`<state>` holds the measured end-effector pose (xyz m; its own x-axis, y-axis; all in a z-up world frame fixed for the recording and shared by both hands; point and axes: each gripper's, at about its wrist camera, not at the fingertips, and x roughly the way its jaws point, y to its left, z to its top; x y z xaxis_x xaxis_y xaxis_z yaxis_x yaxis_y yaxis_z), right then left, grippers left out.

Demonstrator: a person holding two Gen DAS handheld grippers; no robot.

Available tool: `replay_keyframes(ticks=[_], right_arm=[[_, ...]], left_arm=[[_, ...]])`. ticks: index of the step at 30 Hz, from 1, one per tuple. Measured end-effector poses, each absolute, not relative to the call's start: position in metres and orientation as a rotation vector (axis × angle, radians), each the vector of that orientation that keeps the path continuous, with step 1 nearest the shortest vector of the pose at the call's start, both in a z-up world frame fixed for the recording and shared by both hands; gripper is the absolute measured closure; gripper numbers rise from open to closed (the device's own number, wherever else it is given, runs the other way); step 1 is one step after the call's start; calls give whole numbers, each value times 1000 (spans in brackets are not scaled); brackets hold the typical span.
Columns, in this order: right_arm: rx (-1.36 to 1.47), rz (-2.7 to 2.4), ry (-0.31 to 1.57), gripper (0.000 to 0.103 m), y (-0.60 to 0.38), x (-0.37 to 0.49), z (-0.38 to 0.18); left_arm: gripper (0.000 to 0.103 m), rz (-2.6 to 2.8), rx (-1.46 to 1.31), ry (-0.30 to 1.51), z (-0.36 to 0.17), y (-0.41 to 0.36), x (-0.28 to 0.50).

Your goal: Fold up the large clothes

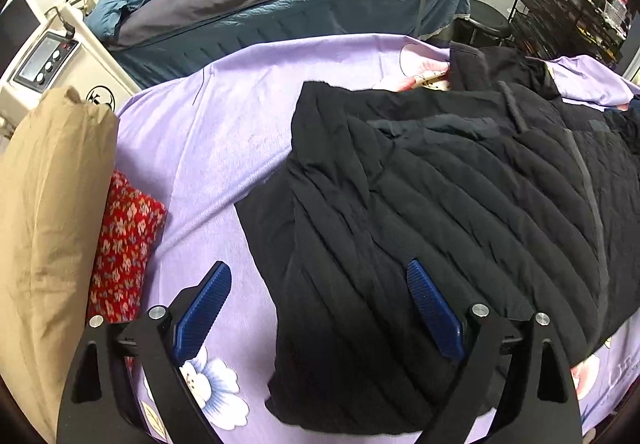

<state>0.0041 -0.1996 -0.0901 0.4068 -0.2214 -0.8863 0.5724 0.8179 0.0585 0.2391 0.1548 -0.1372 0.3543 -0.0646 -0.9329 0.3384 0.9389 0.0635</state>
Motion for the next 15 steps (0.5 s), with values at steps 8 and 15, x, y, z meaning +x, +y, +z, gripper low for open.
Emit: replay_keyframes(ticks=[8,15], right_arm=[[564,-446,1064,30,-195,-51,-109],[607,-389,1118,28,-192,-72,-141]], left_arm=[[14,-281,124,1218,-140,182,214],[10,-341,-192,1306,-170,236,204]])
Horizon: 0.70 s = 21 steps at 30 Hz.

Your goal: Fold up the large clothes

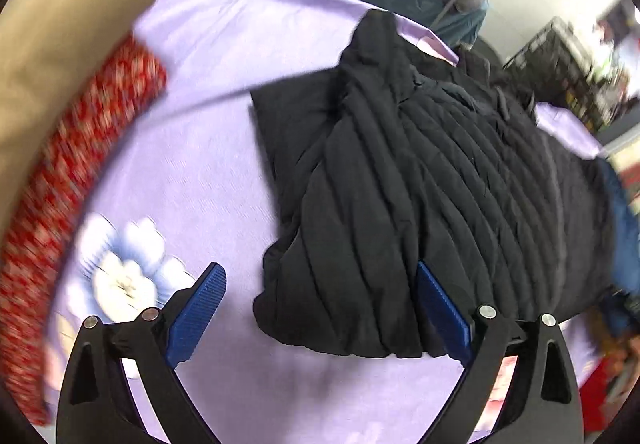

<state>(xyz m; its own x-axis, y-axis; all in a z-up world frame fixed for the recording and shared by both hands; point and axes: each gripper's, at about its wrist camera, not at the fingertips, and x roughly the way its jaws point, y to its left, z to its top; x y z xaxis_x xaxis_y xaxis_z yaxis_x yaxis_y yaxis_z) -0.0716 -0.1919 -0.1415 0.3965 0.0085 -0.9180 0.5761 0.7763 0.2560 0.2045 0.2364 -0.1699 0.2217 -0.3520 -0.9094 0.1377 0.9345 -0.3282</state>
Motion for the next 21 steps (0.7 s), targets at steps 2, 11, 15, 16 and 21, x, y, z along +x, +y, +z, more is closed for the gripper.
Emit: replay_keyframes(ticks=[2,11,15,16,21], right_arm=[[665,-365,1115,21,-196,-70,-151],[727,-374,1102,11,-206,-37,-168],[686,-397,1119,11,-199,-33,-167],[678,-400,1122,11,-197,-34,-167],[628,-427,1178,24,-189,-26,-169]], left_arm=[[7,-348,-266,1330,-180,242,210],[6,-375,-338,1372,-207,224,244],[6,-395,-375,1403,-218,218,260],[6,-399,-406,1418,-222,217,265],[6,-386,-460,1443,-234,206,278]])
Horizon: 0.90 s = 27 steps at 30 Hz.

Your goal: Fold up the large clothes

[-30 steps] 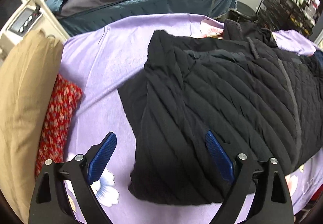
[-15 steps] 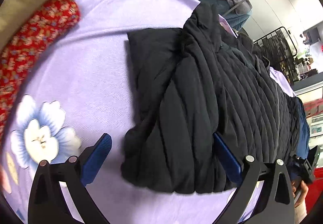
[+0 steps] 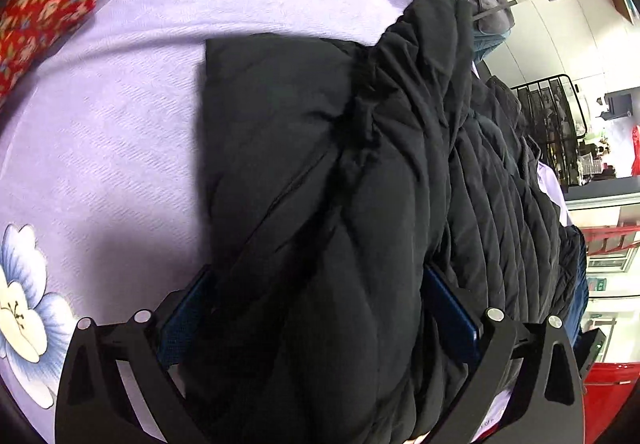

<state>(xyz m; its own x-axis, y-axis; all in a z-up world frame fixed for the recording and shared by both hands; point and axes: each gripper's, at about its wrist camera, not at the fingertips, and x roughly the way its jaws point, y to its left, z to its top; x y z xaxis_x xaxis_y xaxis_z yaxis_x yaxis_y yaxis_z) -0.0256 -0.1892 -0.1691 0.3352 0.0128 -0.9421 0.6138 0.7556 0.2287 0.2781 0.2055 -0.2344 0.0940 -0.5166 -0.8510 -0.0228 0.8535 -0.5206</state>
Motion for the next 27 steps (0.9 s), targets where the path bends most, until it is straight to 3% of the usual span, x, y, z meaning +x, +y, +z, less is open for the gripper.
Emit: replay_keyframes(ticks=[2,3,6,8,12,20,22,24,27], right_arm=[[591,-448,1207,40,-184,-22,-168],[577,-446,1211,44,-180,-21,-167],[542,-418,1224,70,-170,-19,-162],[535,-393,1216,76,-163,-22,-153],[614,-347,1200,81,-159,-36,-138],[670,-203,1315,78,-123,-99,-134],[671,-189,1327,68,-116,-115,-138],[672,-199,1329,47,-114,-131,-143],[720,-225,1268,30,-128,-136,-149]], left_arm=[[17,-416,-450,1428,-231,198,279],[25,-428,-436,1419,-228,196,279],[50,-467,-395,1398,-216,193,277],[69,-504,-396,1381,-207,200,272],[78,-566,-407,1352,-184,216,254],[78,-548,-357,1408,-163,260,181],[76,-528,-404,1436,-171,275,160],[71,-505,-428,1456,-181,284,146],[53,-469,-418,1440,-191,284,143]])
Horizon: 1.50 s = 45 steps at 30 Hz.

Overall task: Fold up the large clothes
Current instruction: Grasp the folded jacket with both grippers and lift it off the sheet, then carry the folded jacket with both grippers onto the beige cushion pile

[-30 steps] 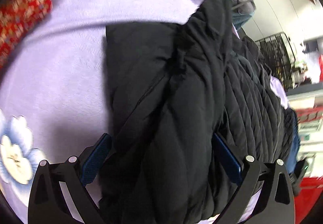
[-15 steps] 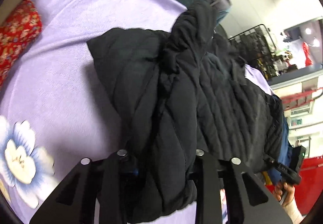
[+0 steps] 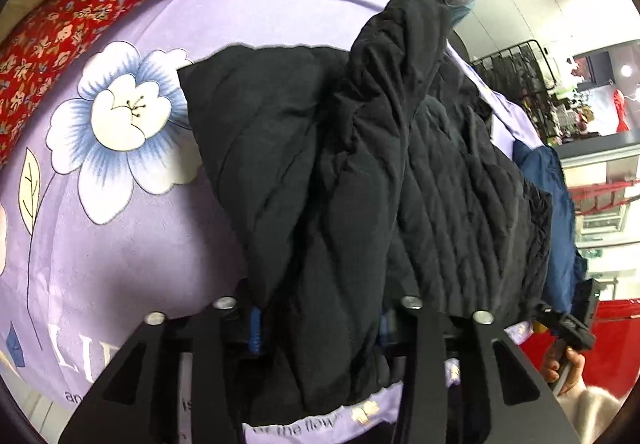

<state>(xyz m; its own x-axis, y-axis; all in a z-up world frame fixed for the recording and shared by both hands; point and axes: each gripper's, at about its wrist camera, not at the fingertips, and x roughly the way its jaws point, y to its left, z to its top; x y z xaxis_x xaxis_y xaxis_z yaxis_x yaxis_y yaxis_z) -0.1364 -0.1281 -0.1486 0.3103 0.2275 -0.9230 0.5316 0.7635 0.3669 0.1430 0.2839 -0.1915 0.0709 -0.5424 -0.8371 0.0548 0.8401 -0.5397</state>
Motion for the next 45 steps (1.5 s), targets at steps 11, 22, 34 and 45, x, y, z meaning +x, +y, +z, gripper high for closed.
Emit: replay_keyframes(ticks=[11,22,34,45], right_arm=[[869,-194,1218,20,-166,-90,-200],[659,-194,1182,80,-128,-95,-168],[622,-88,1040,88,-114,-91,-75],[330,125,846,89,-47,-18,68]], left_arm=[[18,-403,-414,1459,-221,261,187],[74,-425,-389,1327,-160,266,160],[81,-500,-449,1086,-32,247,143],[82,-470,-509,802,78,350,133]])
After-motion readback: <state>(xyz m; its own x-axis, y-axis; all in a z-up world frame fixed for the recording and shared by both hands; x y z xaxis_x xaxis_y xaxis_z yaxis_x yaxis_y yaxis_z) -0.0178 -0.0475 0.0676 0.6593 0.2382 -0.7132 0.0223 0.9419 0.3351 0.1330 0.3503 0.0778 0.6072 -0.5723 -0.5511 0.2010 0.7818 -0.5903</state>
